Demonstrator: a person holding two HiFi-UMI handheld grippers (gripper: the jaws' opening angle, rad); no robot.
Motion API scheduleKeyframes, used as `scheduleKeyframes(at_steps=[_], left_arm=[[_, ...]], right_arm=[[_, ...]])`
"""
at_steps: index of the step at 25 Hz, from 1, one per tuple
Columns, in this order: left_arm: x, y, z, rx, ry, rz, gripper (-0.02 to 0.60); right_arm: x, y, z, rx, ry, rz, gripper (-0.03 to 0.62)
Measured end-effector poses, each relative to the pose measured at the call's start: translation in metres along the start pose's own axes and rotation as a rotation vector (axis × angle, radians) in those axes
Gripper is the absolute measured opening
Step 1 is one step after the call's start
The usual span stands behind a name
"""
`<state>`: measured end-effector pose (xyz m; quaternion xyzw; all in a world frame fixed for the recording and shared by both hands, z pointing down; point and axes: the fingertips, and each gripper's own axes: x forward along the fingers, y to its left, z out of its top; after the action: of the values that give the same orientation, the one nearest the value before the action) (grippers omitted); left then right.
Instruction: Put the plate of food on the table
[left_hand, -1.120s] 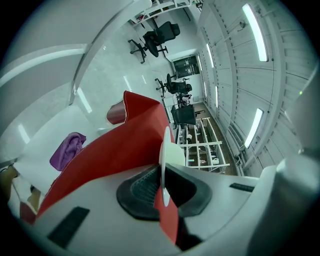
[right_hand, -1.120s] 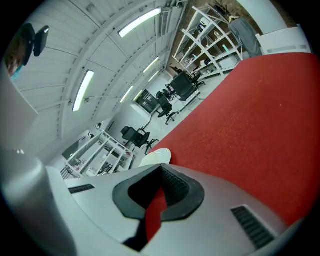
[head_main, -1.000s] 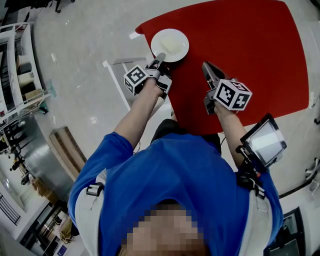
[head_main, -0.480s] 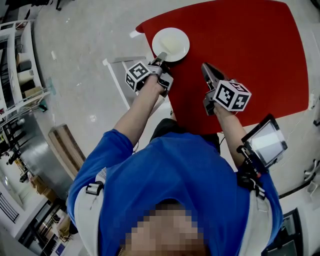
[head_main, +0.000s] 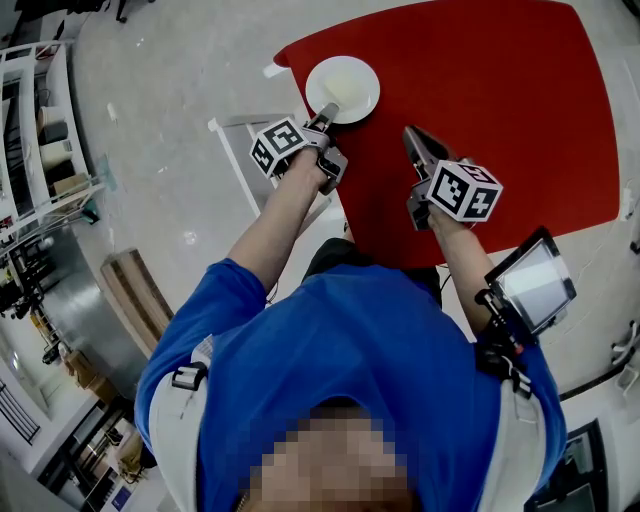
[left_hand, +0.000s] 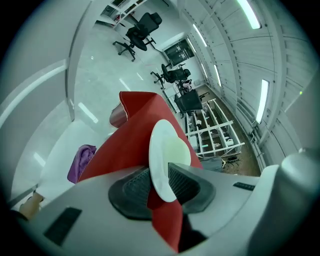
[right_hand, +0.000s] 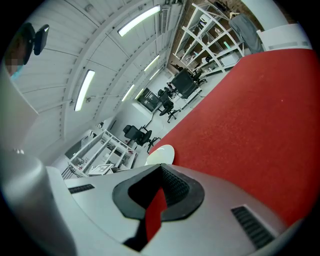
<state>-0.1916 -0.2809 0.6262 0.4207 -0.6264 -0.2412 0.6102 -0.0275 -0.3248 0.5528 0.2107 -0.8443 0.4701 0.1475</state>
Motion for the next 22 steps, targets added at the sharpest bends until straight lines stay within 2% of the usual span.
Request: scheduleKeyframes(at_steps=[13,18,22], left_arm=[[-0.002,-0.012,-0.003,0.171,0.053,0.027,0.219],[-0.003,-0.011,-0.006,0.204,0.066,0.038,0.265],[-0.006,-0.008,-0.006,0.206,0.070,0.049,0.275]], right_arm=[[0.001,0.002,0.000,0.002,-0.008,0.012,0.002],[0.001,0.002,-0.004,0.002,-0.006,0.017,0.002],[0.003,0.001,-0.003,0.000,-0.008,0.020,0.002]])
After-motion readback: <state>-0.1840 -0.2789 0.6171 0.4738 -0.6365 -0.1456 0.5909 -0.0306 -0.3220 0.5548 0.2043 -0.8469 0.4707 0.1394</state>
